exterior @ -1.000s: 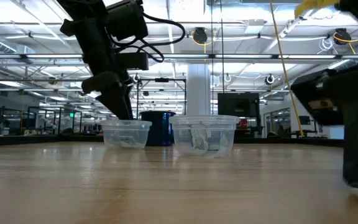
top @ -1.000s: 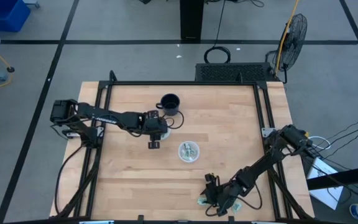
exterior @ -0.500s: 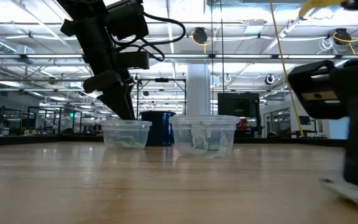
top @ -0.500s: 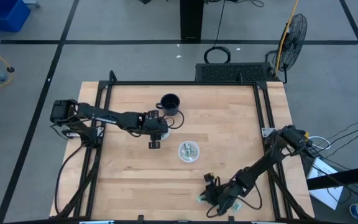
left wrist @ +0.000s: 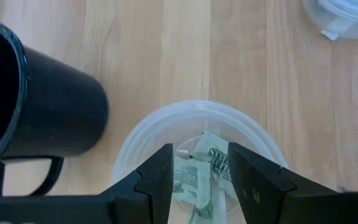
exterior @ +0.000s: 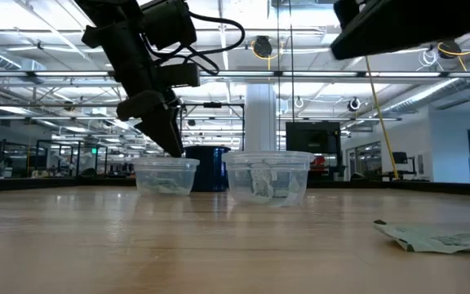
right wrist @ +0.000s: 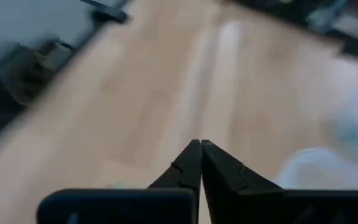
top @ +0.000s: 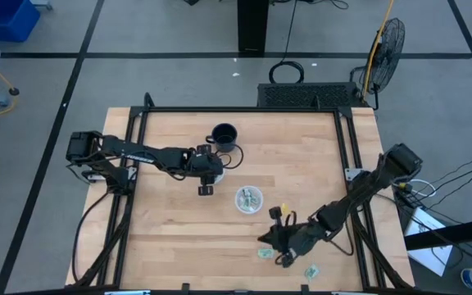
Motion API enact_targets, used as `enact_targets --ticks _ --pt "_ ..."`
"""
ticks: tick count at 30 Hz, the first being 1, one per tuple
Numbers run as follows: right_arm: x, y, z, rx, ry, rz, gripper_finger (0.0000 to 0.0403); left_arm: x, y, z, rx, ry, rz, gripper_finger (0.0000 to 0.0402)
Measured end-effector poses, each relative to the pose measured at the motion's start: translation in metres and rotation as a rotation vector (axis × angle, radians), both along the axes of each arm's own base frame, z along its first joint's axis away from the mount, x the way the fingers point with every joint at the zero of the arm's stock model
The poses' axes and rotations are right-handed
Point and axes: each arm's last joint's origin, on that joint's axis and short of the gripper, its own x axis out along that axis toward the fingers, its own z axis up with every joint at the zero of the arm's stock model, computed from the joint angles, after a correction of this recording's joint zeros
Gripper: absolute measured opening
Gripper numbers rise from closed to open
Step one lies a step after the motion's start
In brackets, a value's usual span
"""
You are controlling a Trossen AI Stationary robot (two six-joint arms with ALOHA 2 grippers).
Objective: Pick and place Stevia / Truvia into bins
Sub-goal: Put the stevia packet into the bottom round transparent container
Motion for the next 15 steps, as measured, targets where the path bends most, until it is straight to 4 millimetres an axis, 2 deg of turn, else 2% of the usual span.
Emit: enact_targets --ticks 4,6,11,15 --pt "-0.001 0.004 -0.005 0.238 0.119 0.05 0.0028 -0.001 0.0 -0.001 -0.009 0.009 0.014 0.0159" --pt "-0.001 0.009 -0.016 0.232 0.145 0.047 0.0048 -0.001 0.0 0.0 -0.008 0.007 0.012 0.0159" --pt "0.005 0.016 -0.057 0.15 0.217 0.059 0.0105 0.0 0.0 0.0 -0.017 -0.004 0.028 0.0159" --pt "0.009 0.019 -0.078 0.117 0.222 0.073 0.0141 0.0 -0.002 0.0 -0.024 -0.004 0.023 0.0159"
